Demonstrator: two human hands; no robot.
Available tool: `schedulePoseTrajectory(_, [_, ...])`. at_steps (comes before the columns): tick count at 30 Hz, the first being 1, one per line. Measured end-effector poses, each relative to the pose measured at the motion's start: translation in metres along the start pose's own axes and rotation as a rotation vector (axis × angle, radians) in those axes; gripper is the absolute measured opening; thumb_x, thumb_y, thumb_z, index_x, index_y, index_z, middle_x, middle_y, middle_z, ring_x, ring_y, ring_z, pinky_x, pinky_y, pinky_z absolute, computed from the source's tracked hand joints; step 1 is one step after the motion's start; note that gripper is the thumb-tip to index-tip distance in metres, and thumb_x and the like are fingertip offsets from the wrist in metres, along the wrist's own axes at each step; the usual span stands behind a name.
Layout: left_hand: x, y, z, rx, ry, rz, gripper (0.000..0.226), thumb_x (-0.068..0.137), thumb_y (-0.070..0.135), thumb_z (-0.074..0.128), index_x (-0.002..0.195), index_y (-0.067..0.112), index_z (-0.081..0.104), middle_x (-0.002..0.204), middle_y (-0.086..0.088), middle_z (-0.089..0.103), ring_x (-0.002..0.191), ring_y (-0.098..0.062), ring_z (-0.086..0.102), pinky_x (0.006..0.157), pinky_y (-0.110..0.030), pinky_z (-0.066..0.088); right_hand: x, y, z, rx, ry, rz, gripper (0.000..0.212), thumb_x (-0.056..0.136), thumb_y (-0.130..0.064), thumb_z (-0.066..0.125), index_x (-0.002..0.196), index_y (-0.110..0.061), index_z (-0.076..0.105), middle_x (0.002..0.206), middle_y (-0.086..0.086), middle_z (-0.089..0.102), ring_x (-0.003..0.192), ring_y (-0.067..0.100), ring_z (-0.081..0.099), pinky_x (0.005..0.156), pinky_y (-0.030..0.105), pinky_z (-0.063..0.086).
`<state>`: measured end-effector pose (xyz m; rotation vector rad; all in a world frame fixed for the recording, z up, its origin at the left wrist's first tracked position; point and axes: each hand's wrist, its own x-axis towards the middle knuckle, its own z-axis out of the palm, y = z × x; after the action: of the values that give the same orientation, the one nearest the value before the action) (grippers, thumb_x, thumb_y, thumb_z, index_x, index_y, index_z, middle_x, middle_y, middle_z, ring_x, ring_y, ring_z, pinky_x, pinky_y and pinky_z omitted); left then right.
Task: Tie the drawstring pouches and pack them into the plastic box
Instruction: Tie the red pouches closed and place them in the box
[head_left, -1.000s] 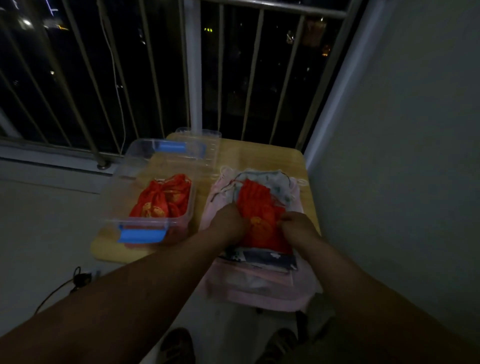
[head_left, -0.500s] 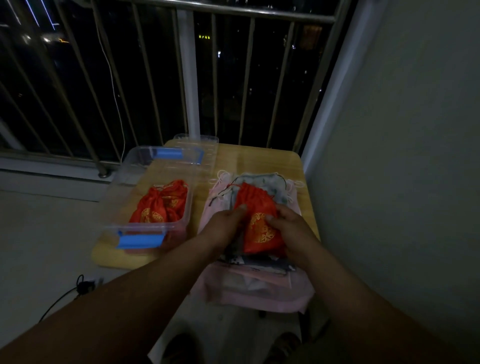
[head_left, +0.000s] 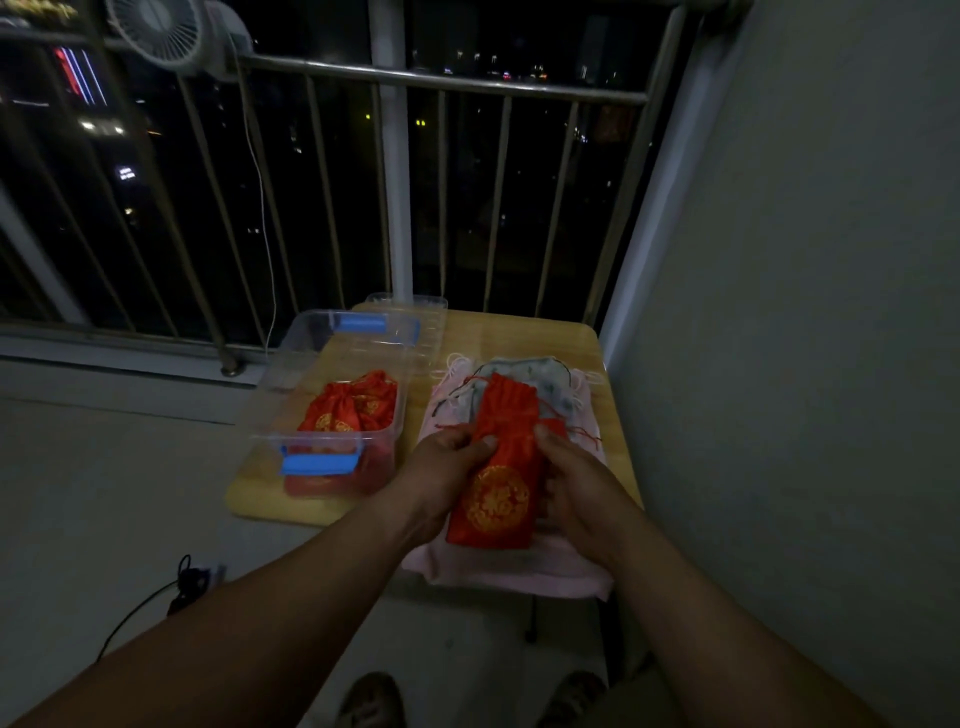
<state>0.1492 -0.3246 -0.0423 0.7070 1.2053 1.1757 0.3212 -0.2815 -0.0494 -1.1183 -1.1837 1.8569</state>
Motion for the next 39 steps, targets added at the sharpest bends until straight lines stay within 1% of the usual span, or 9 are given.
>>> schedulePoseTrajectory(5, [-0.02, -0.009, -0.002, -0.007, 0.012, 0.049, 0.034, 0.101, 0.027, 0.063, 0.131, 0.011, 0.066, 0.119, -0.018, 0.074, 0.111, -0.038, 0.071, 0.103, -0.058, 0.052, -0.003, -0.003, 0.016, -0.009, 0.131, -0.004, 0.024, 0.101, -0.04, 0.058, 0.116, -0.03, 0.074, 0.115, 0.005, 0.077, 0.109, 0.033, 0.07, 0.094, 0.055, 0.055])
schedulePoseTrajectory(9, [-0.035, -0.002, -0.001, -0.102, 0.048, 0.058, 0.04, 0.109, 0.036, 0.045, 0.128, 0.011, 0.069, 0.117, -0.018, 0.075, 0.11, -0.035, 0.072, 0.102, -0.053, 0.053, -0.01, 0.0, 0.027, -0.007, 0.154, 0.0, 0.026, 0.097, -0.045, 0.061, 0.118, -0.033, 0.071, 0.119, 0.002, 0.075, 0.11, 0.032, 0.069, 0.096, 0.056, 0.053])
schedulePoseTrajectory(14, [-0.042, 0.005, -0.005, -0.131, 0.097, 0.054, 0.036, 0.11, 0.037, 0.041, 0.123, 0.02, 0.069, 0.109, -0.007, 0.078, 0.099, -0.02, 0.076, 0.078, -0.036, 0.056, -0.014, -0.008, 0.03, 0.135, 0.152, 0.056, 0.032, 0.099, -0.048, 0.059, 0.122, -0.027, 0.066, 0.116, 0.005, 0.076, 0.112, 0.031, 0.067, 0.098, 0.057, 0.05])
schedulePoseTrajectory(18, [-0.039, 0.006, -0.004, -0.137, 0.162, 0.013, 0.041, 0.11, 0.041, 0.039, 0.12, 0.016, 0.069, 0.103, -0.011, 0.079, 0.101, -0.029, 0.074, 0.082, -0.04, 0.058, -0.016, -0.019, 0.029, 0.251, 0.204, 0.037, 0.017, 0.097, -0.032, 0.066, 0.101, -0.018, 0.074, 0.092, 0.005, 0.079, 0.101, 0.029, 0.07, 0.085, 0.047, 0.055])
schedulePoseTrajectory(20, [-0.036, 0.008, -0.003, -0.128, 0.187, 0.004, 0.044, 0.109, 0.045, 0.037, 0.121, 0.017, 0.069, 0.106, -0.014, 0.078, 0.106, -0.032, 0.071, 0.089, -0.045, 0.058, -0.016, -0.024, 0.028, 0.27, 0.22, 0.027, 0.018, 0.092, -0.03, 0.071, 0.102, -0.016, 0.076, 0.097, 0.007, 0.079, 0.101, 0.03, 0.07, 0.09, 0.048, 0.056])
schedulePoseTrajectory(25, [-0.033, 0.016, 0.003, -0.164, 0.195, 0.013, 0.042, 0.108, 0.046, 0.037, 0.123, 0.021, 0.068, 0.117, -0.018, 0.074, 0.114, -0.04, 0.067, 0.106, -0.057, 0.048, -0.016, -0.036, 0.024, 0.287, 0.271, 0.002, 0.023, 0.089, -0.026, 0.071, 0.107, -0.011, 0.073, 0.083, 0.002, 0.077, 0.087, 0.023, 0.069, 0.071, 0.037, 0.053])
schedulePoseTrajectory(30, [-0.034, 0.02, 0.002, -0.302, 0.273, 0.054, 0.039, 0.108, 0.034, 0.038, 0.127, 0.012, 0.063, 0.112, -0.01, 0.067, 0.086, -0.023, 0.063, 0.072, -0.034, 0.05, -0.017, -0.032, 0.008, 0.288, 0.398, 0.031, 0.023, 0.098, -0.029, 0.059, 0.109, -0.013, 0.071, 0.111, 0.008, 0.073, 0.096, 0.019, 0.069, 0.082, 0.033, 0.056])
schedulePoseTrajectory(34, [-0.037, 0.007, 0.004, -0.257, 0.337, 0.042, 0.047, 0.111, 0.037, 0.031, 0.128, 0.008, 0.063, 0.121, -0.012, 0.072, 0.113, -0.029, 0.067, 0.09, -0.038, 0.058, -0.026, -0.019, 0.003, 0.287, 0.486, 0.054, 0.027, 0.098, -0.027, 0.056, 0.114, -0.013, 0.072, 0.099, 0.002, 0.07, 0.083, 0.015, 0.062, 0.068, 0.028, 0.046])
schedulePoseTrajectory(39, [-0.037, 0.019, 0.005, -0.012, 0.284, 0.097, 0.038, 0.109, 0.025, 0.036, 0.118, 0.004, 0.066, 0.103, -0.013, 0.067, 0.083, -0.019, 0.061, 0.074, -0.03, 0.049, -0.036, -0.034, 0.007, 0.015, 0.413, -0.038, 0.015, 0.094, -0.024, 0.06, 0.09, -0.016, 0.072, 0.079, 0.0, 0.07, 0.071, 0.015, 0.064, 0.06, 0.029, 0.046])
